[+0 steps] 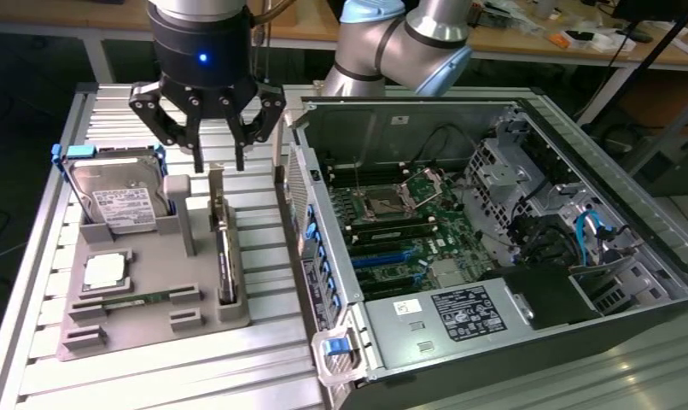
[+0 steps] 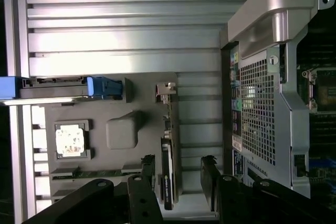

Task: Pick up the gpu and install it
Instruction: 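Pick up the gpu and move the gpu toward the slot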

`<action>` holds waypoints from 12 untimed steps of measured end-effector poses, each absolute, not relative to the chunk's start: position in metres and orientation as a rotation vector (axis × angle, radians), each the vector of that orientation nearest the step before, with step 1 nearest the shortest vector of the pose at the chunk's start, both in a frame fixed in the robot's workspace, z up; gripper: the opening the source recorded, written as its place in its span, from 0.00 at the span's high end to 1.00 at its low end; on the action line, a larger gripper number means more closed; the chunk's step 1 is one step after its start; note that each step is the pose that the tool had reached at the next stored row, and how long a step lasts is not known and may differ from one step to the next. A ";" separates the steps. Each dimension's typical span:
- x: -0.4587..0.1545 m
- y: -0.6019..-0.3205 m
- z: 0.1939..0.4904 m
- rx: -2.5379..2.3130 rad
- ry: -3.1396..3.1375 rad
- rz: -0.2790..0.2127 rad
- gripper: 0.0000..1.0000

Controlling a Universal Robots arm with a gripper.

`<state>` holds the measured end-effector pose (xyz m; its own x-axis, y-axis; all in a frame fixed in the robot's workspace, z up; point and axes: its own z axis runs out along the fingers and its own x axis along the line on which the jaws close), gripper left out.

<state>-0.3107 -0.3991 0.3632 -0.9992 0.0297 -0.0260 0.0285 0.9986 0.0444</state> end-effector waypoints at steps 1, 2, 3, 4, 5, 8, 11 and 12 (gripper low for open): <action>-0.311 -0.400 0.361 0.045 3.114 0.069 0.52; -0.311 -0.401 0.357 0.045 3.114 0.069 0.52; -0.311 -0.402 0.355 0.045 3.114 0.069 0.52; -0.311 -0.403 0.354 0.045 3.114 0.069 0.52; -0.311 -0.404 0.351 0.045 3.114 0.069 0.52; -0.311 -0.407 0.346 0.045 3.114 0.069 0.52; -0.311 -0.412 0.339 0.045 3.114 0.069 0.52; -0.311 -0.413 0.337 0.045 3.114 0.069 0.52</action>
<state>-0.3107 -0.4133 0.3375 -0.9992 0.0296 -0.0261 0.0284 0.9986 0.0444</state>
